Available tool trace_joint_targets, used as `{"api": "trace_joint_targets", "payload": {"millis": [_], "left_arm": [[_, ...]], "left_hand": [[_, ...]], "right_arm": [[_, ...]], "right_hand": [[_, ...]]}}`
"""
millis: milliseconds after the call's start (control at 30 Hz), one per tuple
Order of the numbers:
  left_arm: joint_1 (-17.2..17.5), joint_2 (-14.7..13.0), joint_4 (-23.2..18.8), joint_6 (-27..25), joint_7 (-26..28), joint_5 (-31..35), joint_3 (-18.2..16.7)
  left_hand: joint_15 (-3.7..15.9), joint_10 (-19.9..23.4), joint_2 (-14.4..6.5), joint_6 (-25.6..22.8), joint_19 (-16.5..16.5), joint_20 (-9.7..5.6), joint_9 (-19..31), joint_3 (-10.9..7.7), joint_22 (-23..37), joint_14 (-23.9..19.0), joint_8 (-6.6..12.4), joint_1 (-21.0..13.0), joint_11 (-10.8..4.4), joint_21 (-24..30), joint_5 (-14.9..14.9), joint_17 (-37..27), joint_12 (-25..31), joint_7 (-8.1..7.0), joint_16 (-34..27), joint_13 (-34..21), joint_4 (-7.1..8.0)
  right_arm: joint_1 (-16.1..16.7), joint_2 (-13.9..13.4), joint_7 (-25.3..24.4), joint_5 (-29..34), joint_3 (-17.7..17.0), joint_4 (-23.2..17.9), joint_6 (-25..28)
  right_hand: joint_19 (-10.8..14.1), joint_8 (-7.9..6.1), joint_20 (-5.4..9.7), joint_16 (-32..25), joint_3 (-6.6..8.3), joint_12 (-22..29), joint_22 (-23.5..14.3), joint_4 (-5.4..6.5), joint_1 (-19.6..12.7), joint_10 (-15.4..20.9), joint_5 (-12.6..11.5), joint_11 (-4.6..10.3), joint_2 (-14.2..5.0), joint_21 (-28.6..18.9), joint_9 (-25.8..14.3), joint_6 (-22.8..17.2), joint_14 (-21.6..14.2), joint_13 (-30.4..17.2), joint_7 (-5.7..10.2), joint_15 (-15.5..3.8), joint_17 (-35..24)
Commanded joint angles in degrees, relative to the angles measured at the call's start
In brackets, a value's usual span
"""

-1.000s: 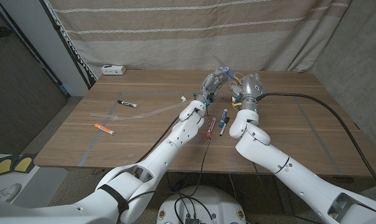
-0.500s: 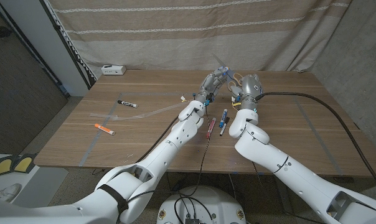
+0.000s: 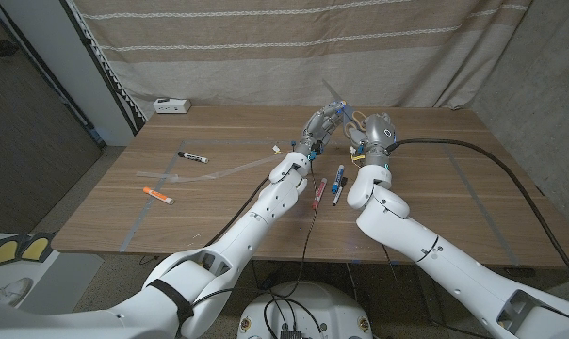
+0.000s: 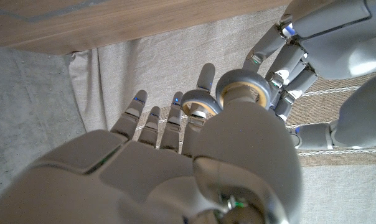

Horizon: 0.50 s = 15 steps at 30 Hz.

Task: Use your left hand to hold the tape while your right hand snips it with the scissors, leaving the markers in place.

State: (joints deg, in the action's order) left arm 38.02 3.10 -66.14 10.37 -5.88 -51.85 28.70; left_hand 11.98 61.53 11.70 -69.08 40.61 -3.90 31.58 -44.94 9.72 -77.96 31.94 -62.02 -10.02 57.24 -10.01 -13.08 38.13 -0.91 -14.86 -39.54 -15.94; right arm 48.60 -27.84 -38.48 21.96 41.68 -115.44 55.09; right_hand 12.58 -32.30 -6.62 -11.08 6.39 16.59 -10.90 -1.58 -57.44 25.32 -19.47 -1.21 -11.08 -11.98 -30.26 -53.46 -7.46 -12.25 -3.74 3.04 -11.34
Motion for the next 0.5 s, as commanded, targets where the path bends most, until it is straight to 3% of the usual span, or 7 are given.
{"api": "trace_joint_targets", "payload": {"millis": [33, 67, 133, 167, 300, 333, 500], "left_arm": [[0.01, 0.12, 0.49, 0.12, -0.62, -0.37, -0.21], [-0.01, 0.1, 0.51, 0.13, -0.59, -0.32, -0.19], [-0.04, 0.11, 0.57, 0.15, -0.68, -0.33, -0.21], [-0.09, 0.11, 0.64, 0.13, -0.71, -0.33, -0.21], [-0.17, 0.17, 0.79, 0.25, -0.67, -0.24, -0.22], [-0.18, 0.18, 0.78, 0.19, -0.69, -0.29, -0.24], [-0.26, 0.22, 0.98, 0.18, -0.64, -0.22, -0.24]], "left_hand": [[1.07, 0.08, -0.93, -0.08, -0.21, -4.58, -0.1, -6.11, 0.18, -1.35, -0.08, -0.6, -0.29, 0.45, -0.28, -0.23, 0.21, 0.11, -0.48, -0.27, 5.58], [1.08, 0.13, -0.94, -0.14, -0.21, -4.58, -0.04, -6.11, 0.19, -1.4, -0.03, -0.6, -0.26, 0.47, -0.29, -0.27, 0.17, 0.09, -0.53, -0.18, 5.58], [1.08, 0.07, -0.94, -0.1, -0.22, -4.59, -0.11, -6.11, 0.19, -1.38, -0.08, -0.61, -0.25, 0.49, -0.29, -0.27, 0.13, 0.14, -0.52, -0.15, 5.57], [1.08, 0.1, -0.94, -0.18, -0.23, -4.59, -0.19, -6.11, 0.19, -1.4, -0.1, -0.62, -0.23, 0.5, -0.3, -0.3, 0.15, 0.15, -0.55, -0.17, 5.56], [1.11, 0.17, -0.9, 0.1, -0.24, -4.6, -0.25, -6.1, 0.19, -1.37, -0.24, -0.65, -0.39, 0.55, -0.29, -0.31, 0.19, 0.04, -0.53, -0.2, 5.53], [1.11, 0.11, -0.91, 0.06, -0.25, -4.58, -0.25, -6.1, 0.18, -1.38, -0.22, -0.63, -0.35, 0.55, -0.29, -0.33, 0.2, 0.03, -0.55, -0.25, 5.55], [1.1, 0.14, -0.9, -0.02, -0.26, -4.61, -0.25, -6.08, 0.19, -1.38, -0.18, -0.61, -0.44, 0.6, -0.28, -0.32, 0.22, -0.02, -0.54, -0.28, 5.55]], "right_arm": [[0.06, -0.43, 0.82, -0.73, -0.13, -0.39, -0.54], [0.08, -0.42, 0.75, -0.8, -0.2, -0.34, -0.72], [0.24, -0.38, 0.64, -1.09, -0.49, -0.28, -1.29], [0.2, -0.51, 0.52, -0.93, -0.37, -0.18, -1.48], [0.31, -0.2, 0.24, -1.1, -0.61, -0.01, -1.56], [0.42, -0.3, 0.29, -1.31, -0.77, 0.0, -1.96], [0.59, -0.46, 0.47, -1.81, -1.18, 0.02, -2.35]], "right_hand": [[-0.45, -5.85, 0.16, -0.58, 4.24, 0.87, -0.39, 3.89, 1.85, 1.17, 2.58, 0.28, -1.05, -0.45, -6.86, -0.68, -0.34, -0.78, -1.25, -0.85, -0.54], [-0.43, -6.29, 0.19, -0.68, 4.63, 0.9, -0.4, 4.12, 1.93, 1.2, 2.83, 0.3, -1.07, -0.5, -7.5, -0.42, -0.58, -0.83, -1.32, -0.95, -0.57], [-0.28, -10.08, 0.03, -1.16, 6.99, 1.67, -0.38, 4.95, 1.94, 2.69, 4.34, 0.52, -0.88, -0.7, -11.77, -0.96, -1.96, -1.19, -1.92, -1.72, -0.7], [-0.11, -12.87, 0.14, -1.32, 8.32, 2.0, -0.33, 5.17, 1.87, 3.3, 5.41, 0.76, -0.71, -0.82, -14.76, -1.56, -2.71, -1.35, -2.18, -1.99, -0.73], [1.13, -17.41, 0.42, -1.86, 9.9, 2.83, -0.23, 4.87, 1.53, 5.14, 6.94, 0.99, -0.31, -1.28, -19.65, -2.27, -5.03, -1.54, -2.53, -2.4, -0.69], [1.33, -18.25, 0.34, -2.01, 10.15, 2.96, -0.21, 4.81, 1.48, 5.45, 7.19, 0.85, -0.29, -1.35, -20.56, -2.4, -5.59, -1.56, -2.67, -2.48, -0.69], [1.54, -19.9, 0.41, -1.94, 10.87, 3.03, -0.2, 4.88, 1.5, 5.56, 7.71, 0.81, -0.57, -1.4, -22.98, -1.27, -5.87, -1.61, -2.9, -2.51, -0.73]]}}
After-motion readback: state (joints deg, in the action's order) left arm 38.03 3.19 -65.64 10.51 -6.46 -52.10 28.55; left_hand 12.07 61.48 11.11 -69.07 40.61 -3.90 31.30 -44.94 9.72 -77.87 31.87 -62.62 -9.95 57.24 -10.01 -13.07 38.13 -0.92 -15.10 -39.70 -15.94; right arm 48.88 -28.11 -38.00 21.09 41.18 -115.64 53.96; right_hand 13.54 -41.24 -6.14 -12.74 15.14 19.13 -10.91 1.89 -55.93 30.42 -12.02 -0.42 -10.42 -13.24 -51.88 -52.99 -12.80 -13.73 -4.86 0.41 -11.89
